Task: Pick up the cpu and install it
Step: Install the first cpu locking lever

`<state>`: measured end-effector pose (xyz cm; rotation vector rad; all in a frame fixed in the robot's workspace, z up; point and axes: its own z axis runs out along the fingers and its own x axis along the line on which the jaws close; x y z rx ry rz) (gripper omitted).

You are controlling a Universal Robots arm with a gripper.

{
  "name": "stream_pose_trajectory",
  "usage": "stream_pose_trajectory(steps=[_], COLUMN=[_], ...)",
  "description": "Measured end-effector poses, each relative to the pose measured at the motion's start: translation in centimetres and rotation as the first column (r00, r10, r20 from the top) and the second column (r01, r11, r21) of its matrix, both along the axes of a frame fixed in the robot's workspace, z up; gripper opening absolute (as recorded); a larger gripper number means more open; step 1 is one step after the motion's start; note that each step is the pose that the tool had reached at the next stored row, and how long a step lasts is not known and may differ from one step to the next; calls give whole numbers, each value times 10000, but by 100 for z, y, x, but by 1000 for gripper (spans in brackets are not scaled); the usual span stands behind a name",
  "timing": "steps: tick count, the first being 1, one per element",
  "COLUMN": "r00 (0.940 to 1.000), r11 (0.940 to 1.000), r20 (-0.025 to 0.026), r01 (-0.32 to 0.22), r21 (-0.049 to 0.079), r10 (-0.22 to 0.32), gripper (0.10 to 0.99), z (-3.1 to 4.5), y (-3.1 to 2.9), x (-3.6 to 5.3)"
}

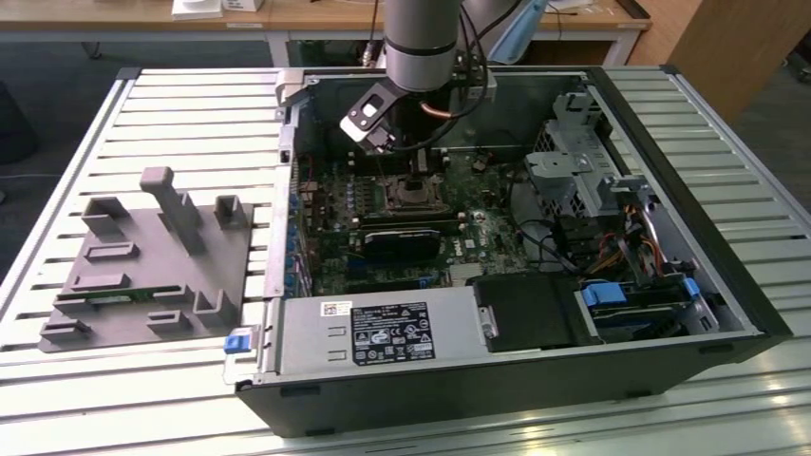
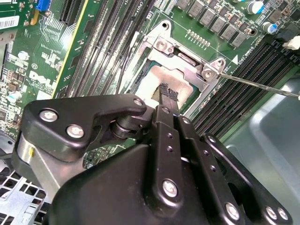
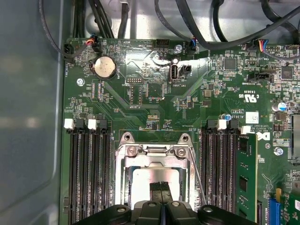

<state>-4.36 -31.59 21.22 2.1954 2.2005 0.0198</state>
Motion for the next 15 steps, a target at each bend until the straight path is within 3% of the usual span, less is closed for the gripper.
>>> stream_pose_trajectory(steps=[15], r00=[10000], r11=[10000], r20=[-1], r01=[0], r21=[-2], r10=[0], gripper=[106], z=[62], y=[0], x=[0])
